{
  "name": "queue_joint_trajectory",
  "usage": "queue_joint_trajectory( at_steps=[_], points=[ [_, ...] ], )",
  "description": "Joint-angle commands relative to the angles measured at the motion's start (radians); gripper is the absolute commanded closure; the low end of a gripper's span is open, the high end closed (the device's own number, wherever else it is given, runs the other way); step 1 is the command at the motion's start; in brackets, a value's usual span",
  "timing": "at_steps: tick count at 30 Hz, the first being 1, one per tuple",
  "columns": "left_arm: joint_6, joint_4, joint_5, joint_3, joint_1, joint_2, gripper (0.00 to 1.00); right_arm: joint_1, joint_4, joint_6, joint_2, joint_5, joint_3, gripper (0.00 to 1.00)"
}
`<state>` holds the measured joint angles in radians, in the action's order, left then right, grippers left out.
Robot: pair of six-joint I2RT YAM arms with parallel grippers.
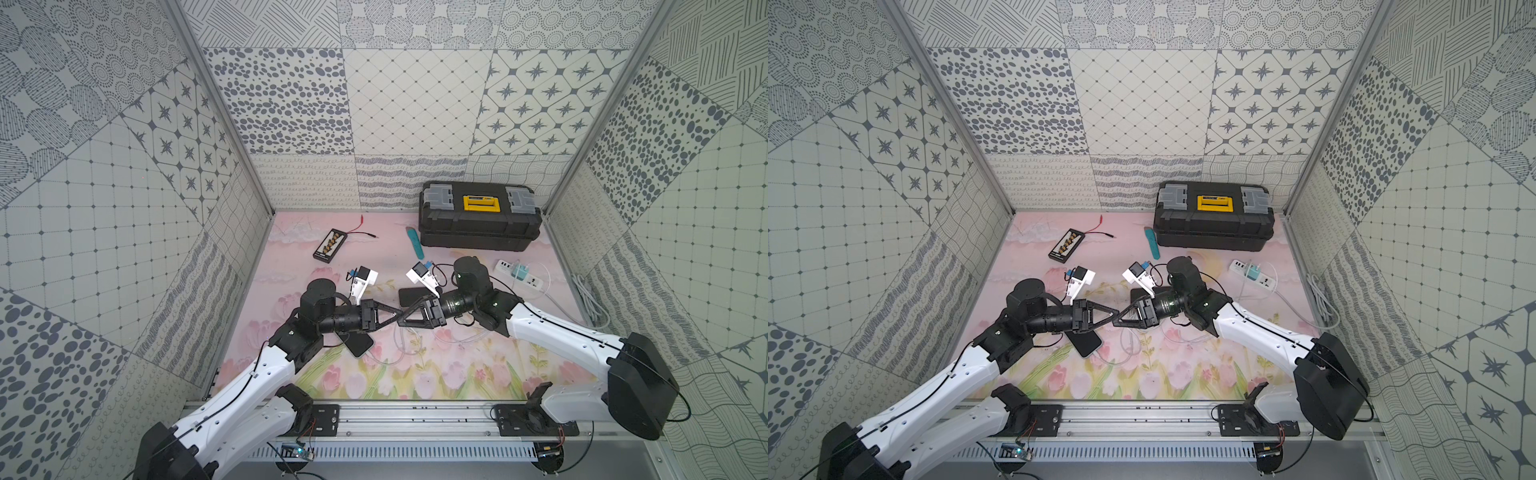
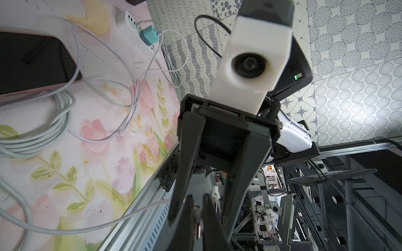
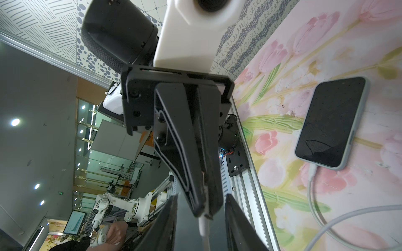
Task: Plug the charging cable into the phone
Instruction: Pick up the charging cable from the center of the board.
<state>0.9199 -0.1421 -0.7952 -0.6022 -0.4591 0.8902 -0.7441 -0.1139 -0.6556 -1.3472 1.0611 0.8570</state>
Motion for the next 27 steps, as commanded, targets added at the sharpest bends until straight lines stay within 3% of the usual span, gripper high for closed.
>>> queue_joint_trajectory(
  at_steps=[1, 10, 27],
  points=[
    [-0.034, -0.012, -0.042, -0.011, -0.001, 0.001, 1.0, 0.004, -0.013, 0.028, 0.009, 0.026, -0.017, 0.67],
    [-0.03, -0.016, -0.042, 0.016, -0.001, -0.02, 1.0, 0.005, -0.036, 0.009, -0.004, 0.03, 0.0, 0.73],
    [-0.028, -0.021, -0.04, 0.021, -0.001, -0.009, 1.0, 0.006, -0.04, 0.01, -0.018, 0.038, 0.005, 1.0]
  ],
)
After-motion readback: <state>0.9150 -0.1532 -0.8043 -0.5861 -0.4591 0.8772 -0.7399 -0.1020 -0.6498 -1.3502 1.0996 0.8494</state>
